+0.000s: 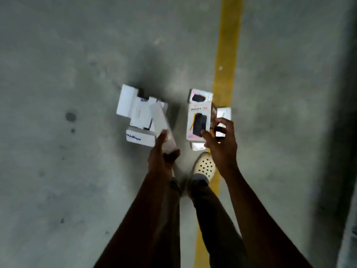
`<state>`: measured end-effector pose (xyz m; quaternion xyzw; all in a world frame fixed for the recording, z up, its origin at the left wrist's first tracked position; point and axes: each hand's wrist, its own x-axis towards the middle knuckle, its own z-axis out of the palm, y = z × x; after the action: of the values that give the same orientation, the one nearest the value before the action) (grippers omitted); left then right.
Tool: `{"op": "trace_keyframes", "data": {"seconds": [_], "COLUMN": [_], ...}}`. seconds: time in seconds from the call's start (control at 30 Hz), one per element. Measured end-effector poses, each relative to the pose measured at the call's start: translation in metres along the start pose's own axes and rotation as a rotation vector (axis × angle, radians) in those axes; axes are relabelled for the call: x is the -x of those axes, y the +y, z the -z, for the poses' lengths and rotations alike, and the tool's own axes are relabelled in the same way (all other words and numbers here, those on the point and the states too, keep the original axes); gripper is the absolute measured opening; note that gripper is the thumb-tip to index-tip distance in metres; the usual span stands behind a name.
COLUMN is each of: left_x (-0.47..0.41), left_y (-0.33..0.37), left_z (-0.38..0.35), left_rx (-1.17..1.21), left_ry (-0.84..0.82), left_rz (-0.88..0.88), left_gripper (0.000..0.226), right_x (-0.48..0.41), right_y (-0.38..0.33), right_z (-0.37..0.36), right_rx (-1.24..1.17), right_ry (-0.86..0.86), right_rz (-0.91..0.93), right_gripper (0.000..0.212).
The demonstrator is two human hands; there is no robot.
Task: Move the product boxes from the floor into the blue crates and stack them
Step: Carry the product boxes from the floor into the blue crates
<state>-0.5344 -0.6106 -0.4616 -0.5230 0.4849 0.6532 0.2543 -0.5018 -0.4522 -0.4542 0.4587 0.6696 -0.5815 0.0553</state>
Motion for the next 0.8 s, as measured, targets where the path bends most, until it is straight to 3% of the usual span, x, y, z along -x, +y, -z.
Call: {"op": "trace_keyframes", "data": {"seconds": [0.1, 0.23, 0.37, 0.6, 0.8], "left_x": [0.116, 0.273, 0.422, 0.603, 0.707], "left_y": [0.058, 0.125, 0.157, 0.105, 0.006], "left_z": [-0.013, -0.038, -0.057, -0.077, -0.087], "left_rx": [0.333, 0.466, 0.332, -0.068, -0.336], "left_ry": [-0.158, -0.372, -0.659, -1.087, -1.330], "left_rz": [0.071, 0.146, 0.077, 0.028, 0.067], "left_gripper": [0.097, 0.082, 0.076, 0.078, 0.078], "right_x": [0.066, 0.155, 0.248, 0.405, 0.507], "right_y": [-0.104, -0.235, -0.317, -0.337, -0.302], "right_z": [0.052, 0.124, 0.202, 0.332, 0.427], "right_rx": [-0.203, -0.539, -0.772, -1.182, -1.300], "right_ry": [0.002, -0.017, 0.074, 0.399, 0.680], "right_rz": [0.048, 0.106, 0.255, 0.540, 0.711], "right_gripper": [0.045, 0.040, 0.035, 0.035, 0.048]}}
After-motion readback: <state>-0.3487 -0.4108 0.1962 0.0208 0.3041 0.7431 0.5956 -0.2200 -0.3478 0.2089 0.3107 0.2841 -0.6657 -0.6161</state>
